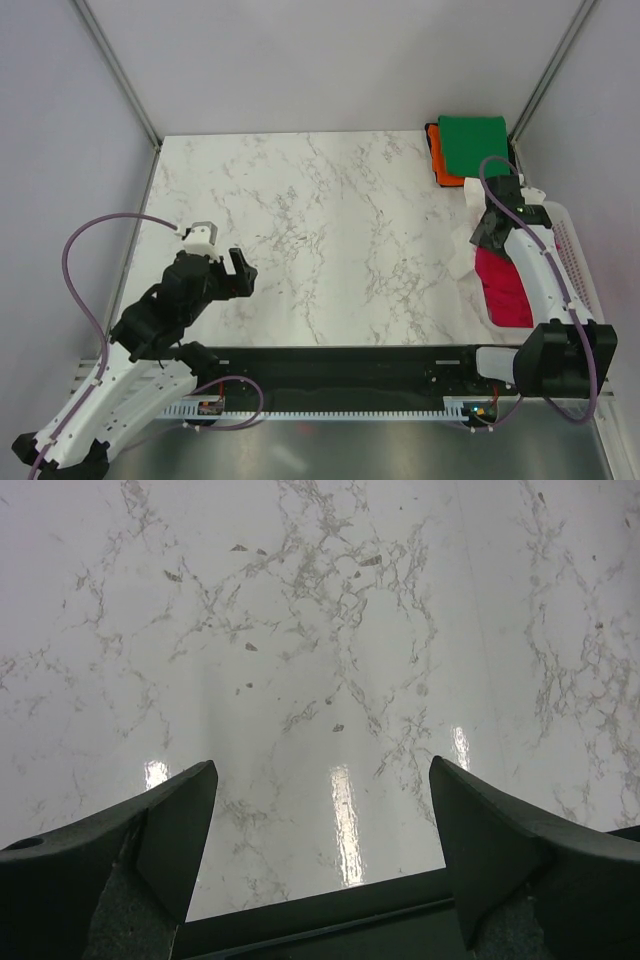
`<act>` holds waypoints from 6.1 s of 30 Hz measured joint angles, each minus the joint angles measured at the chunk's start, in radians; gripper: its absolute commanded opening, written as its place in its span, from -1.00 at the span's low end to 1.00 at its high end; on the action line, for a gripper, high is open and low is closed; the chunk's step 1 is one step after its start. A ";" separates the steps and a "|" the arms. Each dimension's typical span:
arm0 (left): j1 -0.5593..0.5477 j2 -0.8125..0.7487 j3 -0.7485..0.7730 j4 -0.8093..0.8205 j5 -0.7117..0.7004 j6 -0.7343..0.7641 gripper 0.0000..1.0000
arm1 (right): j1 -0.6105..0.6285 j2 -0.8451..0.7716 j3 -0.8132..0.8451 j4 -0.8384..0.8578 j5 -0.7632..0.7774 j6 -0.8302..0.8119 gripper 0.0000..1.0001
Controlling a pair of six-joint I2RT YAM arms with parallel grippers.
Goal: Fold and stack the t-shirts
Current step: Grab the tshirt from the pile, then move the tshirt to the center of the board, then flatten the tshirt out
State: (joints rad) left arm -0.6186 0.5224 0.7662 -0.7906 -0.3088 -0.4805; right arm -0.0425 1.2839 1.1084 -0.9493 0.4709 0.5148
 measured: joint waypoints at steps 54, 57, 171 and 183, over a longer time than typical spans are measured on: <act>0.030 0.050 0.000 0.000 0.010 -0.001 0.99 | 0.701 0.010 0.005 0.257 -0.307 0.157 0.96; 0.032 0.111 0.001 0.003 0.082 -0.018 0.84 | 0.795 0.051 0.011 0.284 -0.317 0.176 0.96; -0.500 0.717 -0.142 0.211 0.413 -0.596 0.41 | 0.655 -0.128 -0.047 -0.053 0.054 0.188 -1.00; -0.501 0.894 -0.038 0.219 0.384 -0.595 -0.22 | 0.616 -0.149 -0.048 -0.053 0.023 0.170 -1.00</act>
State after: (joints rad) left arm -1.1194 1.4166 0.7284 -0.5716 0.0753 -1.0760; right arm 0.5739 1.1351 1.0599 -1.0027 0.4938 0.6846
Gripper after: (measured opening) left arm 0.503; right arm 0.009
